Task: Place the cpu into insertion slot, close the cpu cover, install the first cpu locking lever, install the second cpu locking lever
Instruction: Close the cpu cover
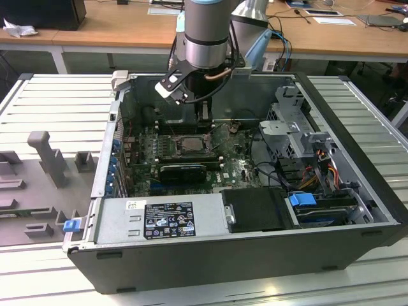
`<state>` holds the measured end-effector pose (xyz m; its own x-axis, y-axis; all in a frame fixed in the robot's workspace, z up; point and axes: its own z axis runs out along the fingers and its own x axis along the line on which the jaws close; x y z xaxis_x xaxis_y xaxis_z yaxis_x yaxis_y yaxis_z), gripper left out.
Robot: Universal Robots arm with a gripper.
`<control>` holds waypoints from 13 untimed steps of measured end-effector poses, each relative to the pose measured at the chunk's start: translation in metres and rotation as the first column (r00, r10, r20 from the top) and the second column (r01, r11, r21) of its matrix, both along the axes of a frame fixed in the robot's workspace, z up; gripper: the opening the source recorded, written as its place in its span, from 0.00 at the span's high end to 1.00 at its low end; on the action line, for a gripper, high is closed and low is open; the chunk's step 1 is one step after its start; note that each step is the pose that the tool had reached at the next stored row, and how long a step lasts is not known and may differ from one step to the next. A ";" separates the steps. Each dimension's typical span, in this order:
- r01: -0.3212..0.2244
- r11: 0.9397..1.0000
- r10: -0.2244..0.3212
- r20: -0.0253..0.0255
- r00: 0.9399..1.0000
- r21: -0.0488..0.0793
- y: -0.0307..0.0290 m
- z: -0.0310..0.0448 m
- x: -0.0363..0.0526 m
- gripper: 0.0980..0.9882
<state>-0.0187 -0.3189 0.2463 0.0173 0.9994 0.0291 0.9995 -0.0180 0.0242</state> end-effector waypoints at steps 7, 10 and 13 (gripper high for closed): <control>0.000 1.000 0.000 0.001 1.000 0.000 0.0000 0.0255 0.0011 0.99; 0.000 1.000 0.000 0.001 1.000 0.000 0.0000 0.0256 0.0112 0.99; 0.000 1.000 0.000 0.001 1.000 0.000 0.0000 0.0297 0.0132 0.99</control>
<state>-0.0056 -0.3189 0.2760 0.0175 0.9994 0.0287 0.9995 -0.0182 0.0249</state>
